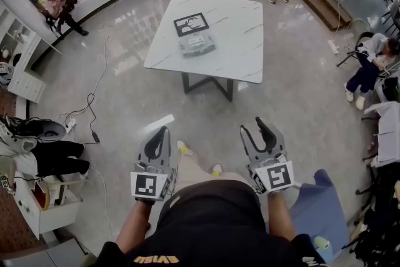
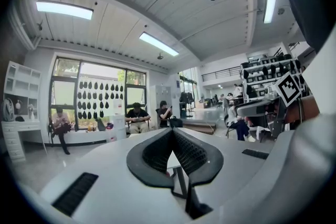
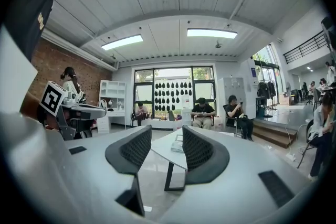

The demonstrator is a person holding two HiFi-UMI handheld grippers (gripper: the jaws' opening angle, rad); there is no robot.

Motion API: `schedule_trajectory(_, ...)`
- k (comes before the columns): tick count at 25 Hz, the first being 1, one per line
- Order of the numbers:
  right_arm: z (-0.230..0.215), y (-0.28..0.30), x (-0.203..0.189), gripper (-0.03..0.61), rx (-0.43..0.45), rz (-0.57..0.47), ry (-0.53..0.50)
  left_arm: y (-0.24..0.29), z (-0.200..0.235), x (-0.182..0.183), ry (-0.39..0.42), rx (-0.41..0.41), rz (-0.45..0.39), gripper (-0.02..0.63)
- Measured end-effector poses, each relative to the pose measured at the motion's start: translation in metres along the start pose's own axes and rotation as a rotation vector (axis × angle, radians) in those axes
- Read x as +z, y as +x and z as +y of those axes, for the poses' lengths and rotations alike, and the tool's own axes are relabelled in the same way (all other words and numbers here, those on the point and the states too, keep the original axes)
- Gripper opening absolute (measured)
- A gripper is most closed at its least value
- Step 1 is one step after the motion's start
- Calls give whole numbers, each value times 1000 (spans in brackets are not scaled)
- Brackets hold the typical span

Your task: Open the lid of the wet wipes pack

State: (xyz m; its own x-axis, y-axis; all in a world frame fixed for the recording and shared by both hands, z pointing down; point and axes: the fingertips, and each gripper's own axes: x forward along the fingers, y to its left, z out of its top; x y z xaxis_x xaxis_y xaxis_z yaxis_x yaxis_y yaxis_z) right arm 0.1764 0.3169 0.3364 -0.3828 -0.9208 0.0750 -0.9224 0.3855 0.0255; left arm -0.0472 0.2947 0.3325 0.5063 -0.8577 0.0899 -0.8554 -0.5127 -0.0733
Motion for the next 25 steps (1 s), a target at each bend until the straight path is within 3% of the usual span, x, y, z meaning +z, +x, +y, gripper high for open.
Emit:
schedule_trajectory(12,-16,77,-24,190,26,127,13,52,61,-21,-44,55,112,17)
schedule_trajectory(20,-32,161,-28,190,-3,169,18,135,129,6,-41,29,26,17)
schedule_trajectory(25,-38,213,-26,190,-16,217,-26,167,169,4,-74,21,-1,17)
